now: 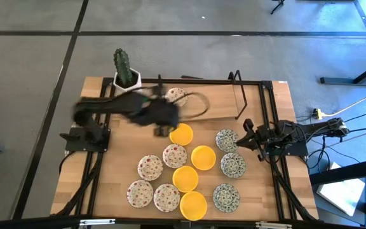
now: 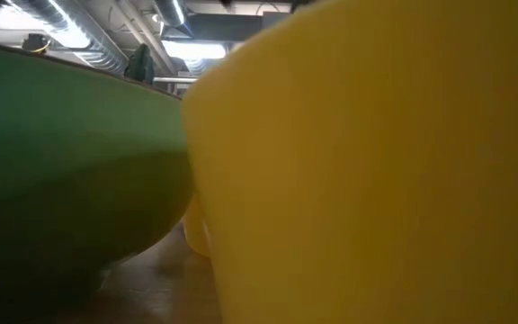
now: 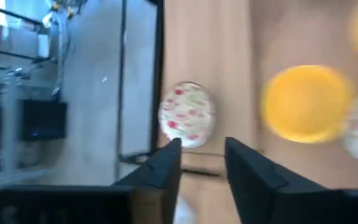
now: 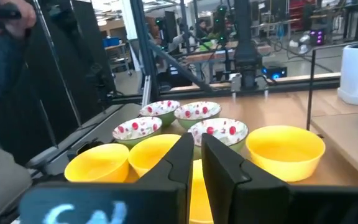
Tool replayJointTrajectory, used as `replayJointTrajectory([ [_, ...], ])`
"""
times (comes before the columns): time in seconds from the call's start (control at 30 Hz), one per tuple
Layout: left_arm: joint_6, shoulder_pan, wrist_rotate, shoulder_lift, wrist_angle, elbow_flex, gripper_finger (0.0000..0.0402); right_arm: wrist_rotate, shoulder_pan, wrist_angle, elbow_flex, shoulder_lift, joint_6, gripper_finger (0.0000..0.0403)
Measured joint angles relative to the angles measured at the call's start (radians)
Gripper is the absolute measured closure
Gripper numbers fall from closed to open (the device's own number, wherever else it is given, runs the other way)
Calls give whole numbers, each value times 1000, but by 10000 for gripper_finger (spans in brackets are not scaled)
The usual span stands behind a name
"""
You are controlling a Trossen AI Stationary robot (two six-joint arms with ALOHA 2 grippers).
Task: Pick & Place Mini bowls
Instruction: Put the yellow bowl on the shelf
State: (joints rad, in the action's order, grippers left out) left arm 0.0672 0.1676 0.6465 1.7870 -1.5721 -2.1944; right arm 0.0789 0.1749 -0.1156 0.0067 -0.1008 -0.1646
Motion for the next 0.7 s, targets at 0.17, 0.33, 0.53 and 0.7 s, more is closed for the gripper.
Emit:
replayJointTrajectory([
  [0.17, 374, 256, 146, -235, 44, 131, 372, -8, 0, -45, 0, -1, 15, 368],
  [0.33, 462, 523, 462, -418, 260, 503, 396, -34, 0, -49, 0, -1, 18, 368],
  [0.53, 225, 720, 607, -710, 866, 1038, 400, -74, 0, -50, 0, -1, 77, 368],
  [0.7, -86, 587, 362, -866, 1471, 1420, 399, -174, 0, -72, 0, -1, 123, 368],
])
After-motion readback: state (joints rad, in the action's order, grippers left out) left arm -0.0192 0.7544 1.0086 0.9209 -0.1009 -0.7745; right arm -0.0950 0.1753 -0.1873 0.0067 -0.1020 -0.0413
